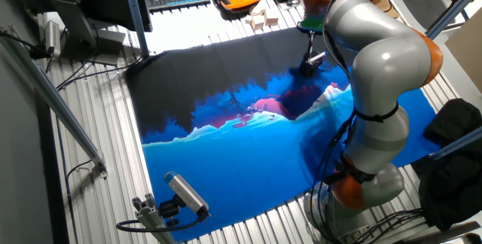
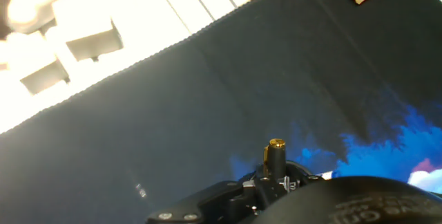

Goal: Put the pen into the pen holder

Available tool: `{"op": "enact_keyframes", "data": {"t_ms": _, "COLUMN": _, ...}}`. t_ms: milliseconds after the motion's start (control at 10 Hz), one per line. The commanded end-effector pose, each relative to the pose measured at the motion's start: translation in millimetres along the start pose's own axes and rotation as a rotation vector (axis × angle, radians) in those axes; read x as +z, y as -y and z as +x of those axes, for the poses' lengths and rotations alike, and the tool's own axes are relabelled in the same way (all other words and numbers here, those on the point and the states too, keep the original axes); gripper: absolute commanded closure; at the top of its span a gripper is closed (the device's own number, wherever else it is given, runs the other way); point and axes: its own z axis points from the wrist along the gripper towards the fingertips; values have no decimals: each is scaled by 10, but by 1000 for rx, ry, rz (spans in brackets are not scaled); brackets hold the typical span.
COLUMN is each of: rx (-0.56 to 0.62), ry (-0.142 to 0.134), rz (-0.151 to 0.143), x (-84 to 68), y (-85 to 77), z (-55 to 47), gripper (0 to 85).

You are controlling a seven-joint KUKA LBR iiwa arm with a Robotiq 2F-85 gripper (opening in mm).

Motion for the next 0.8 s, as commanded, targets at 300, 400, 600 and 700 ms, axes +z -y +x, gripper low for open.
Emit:
{"op": "enact_keyframes", "data": {"t_ms": 300, "rx": 68, "ry": 80, "rz": 115, "x": 0, "y": -1, "z": 0, "gripper": 850}}
{"op": "enact_keyframes", "data": {"t_ms": 400, "rx": 80, "ry": 82, "rz": 118, "x": 0, "y": -1, "z": 0, "gripper": 850}}
{"op": "enact_keyframes", "data": {"t_ms": 600, "rx": 98, "ry": 84, "rz": 126, "x": 0, "y": -1, "z": 0, "gripper": 850}}
{"op": "enact_keyframes", "data": {"t_ms": 700, "rx": 108, "ry": 85, "rz": 134, "x": 0, "y": -1, "z": 0, "gripper": 850}}
